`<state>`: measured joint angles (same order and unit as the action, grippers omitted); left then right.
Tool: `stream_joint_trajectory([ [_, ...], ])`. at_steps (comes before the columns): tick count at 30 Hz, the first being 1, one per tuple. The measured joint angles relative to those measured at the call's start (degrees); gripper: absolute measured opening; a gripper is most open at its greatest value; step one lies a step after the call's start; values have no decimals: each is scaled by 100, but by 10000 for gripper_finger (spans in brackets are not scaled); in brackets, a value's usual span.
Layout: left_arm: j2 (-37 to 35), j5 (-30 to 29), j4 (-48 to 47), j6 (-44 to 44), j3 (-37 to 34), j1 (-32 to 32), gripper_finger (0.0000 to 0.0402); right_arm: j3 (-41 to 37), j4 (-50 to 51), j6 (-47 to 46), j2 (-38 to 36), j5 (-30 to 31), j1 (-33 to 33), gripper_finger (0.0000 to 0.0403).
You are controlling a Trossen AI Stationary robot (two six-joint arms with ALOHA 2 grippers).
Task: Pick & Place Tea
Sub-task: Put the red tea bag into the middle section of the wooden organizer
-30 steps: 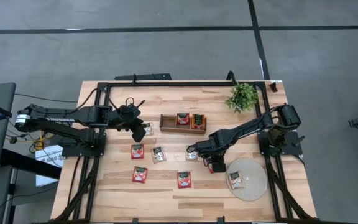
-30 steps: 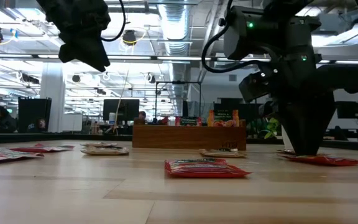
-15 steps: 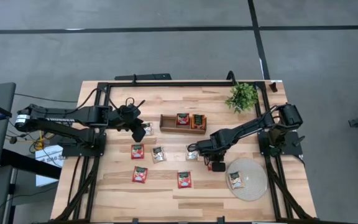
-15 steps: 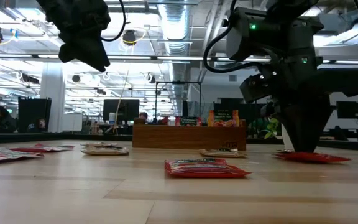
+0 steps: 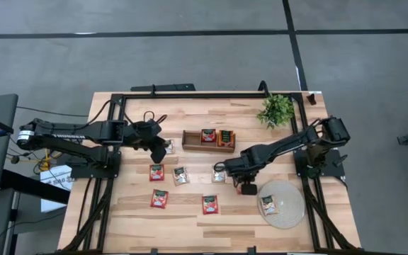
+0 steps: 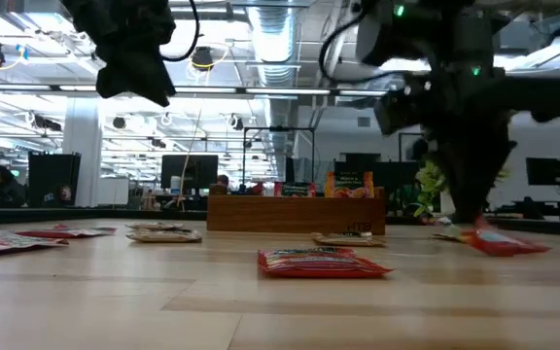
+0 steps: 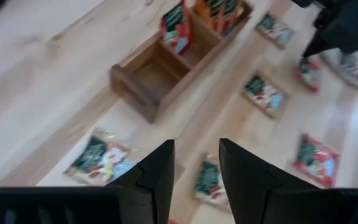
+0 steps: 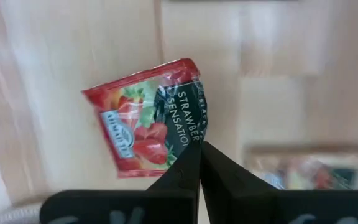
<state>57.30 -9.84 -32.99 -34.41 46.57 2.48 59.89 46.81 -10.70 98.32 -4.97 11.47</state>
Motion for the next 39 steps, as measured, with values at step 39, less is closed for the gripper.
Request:
stream_joint_trajectory([
  [39,1755,451,3800,1765,2,17,117,2372,254,1178,-708,1376,-1286,0],
])
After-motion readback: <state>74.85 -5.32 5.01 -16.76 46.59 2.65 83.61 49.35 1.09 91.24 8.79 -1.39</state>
